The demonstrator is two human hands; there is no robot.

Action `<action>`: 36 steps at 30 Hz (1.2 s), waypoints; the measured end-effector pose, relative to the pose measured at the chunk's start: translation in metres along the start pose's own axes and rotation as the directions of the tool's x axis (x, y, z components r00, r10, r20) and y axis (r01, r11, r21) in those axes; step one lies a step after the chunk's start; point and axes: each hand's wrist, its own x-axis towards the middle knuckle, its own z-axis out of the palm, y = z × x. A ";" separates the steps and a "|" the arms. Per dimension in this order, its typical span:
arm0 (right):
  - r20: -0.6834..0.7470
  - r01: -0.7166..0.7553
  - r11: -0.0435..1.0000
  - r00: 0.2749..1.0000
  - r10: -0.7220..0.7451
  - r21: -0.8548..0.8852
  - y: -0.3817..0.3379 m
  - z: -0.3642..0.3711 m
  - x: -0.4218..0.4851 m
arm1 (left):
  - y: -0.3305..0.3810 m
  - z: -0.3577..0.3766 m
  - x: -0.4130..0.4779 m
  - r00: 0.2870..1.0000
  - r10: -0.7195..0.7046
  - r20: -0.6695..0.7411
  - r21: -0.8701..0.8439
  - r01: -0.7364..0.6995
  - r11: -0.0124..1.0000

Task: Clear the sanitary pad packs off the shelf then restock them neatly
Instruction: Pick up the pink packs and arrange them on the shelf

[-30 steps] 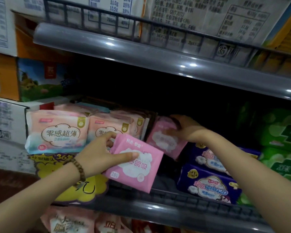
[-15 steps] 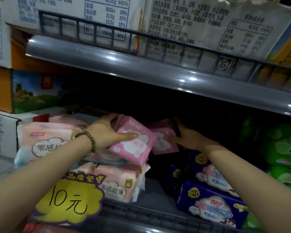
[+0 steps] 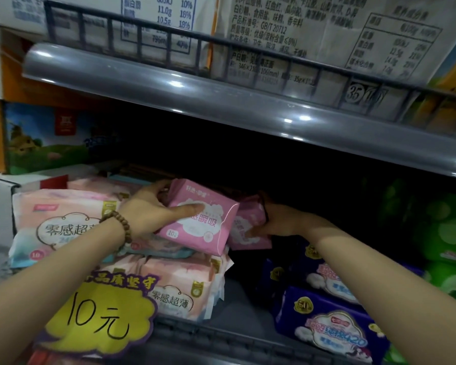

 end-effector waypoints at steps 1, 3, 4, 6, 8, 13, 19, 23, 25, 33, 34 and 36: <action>0.008 -0.010 1.000 1.000 0.010 0.009 -0.001 0.003 0.002 | 0.000 0.001 0.001 1.000 0.009 0.000 -0.019 -0.009 1.000; 0.009 -0.025 0.999 1.000 0.024 0.043 0.000 0.008 0.005 | 0.002 0.002 0.002 1.000 0.017 -0.001 -0.021 -0.017 1.000; 0.006 -0.034 0.998 0.999 0.034 0.055 0.002 0.010 0.006 | 0.001 0.002 0.002 1.000 0.016 -0.006 -0.018 -0.016 1.000; 0.005 -0.039 0.997 0.999 0.038 0.064 0.007 0.011 0.007 | -0.001 0.002 0.001 1.000 0.008 -0.011 -0.016 -0.008 1.000; 0.006 -0.045 0.998 0.999 0.044 0.041 0.014 0.011 0.006 | -0.005 0.002 0.002 1.000 0.018 -0.020 -0.004 -0.019 1.000; 0.032 -0.037 0.993 0.999 0.041 -0.108 0.016 0.005 0.003 | -0.013 0.002 0.007 0.999 0.026 -0.034 -0.002 -0.026 1.000; 0.075 -0.034 0.873 0.994 0.081 -0.486 0.005 0.013 0.008 | -0.012 0.004 0.006 0.999 0.042 -0.033 -0.012 -0.042 0.999; 0.074 -0.025 0.867 0.995 0.072 -0.498 0.007 0.015 0.010 | -0.008 0.006 0.004 0.998 0.048 -0.039 -0.019 -0.049 0.999; 0.068 -0.049 0.846 0.993 0.100 -0.530 0.010 0.016 0.012 | -0.008 0.005 0.005 0.999 0.037 -0.039 -0.020 -0.038 0.999; 0.076 -0.075 0.726 0.982 0.173 -0.683 0.005 0.023 0.025 | -0.010 0.005 0.004 0.998 0.045 -0.044 0.016 -0.044 0.999; 0.074 -0.079 0.730 0.982 0.175 -0.679 0.007 0.024 0.026 | -0.011 0.005 0.005 0.998 0.046 -0.039 0.027 -0.045 0.999; 0.064 -0.081 0.750 0.985 0.162 -0.656 0.008 0.026 0.029 | -0.010 0.006 0.006 0.999 0.037 -0.037 0.028 -0.036 0.999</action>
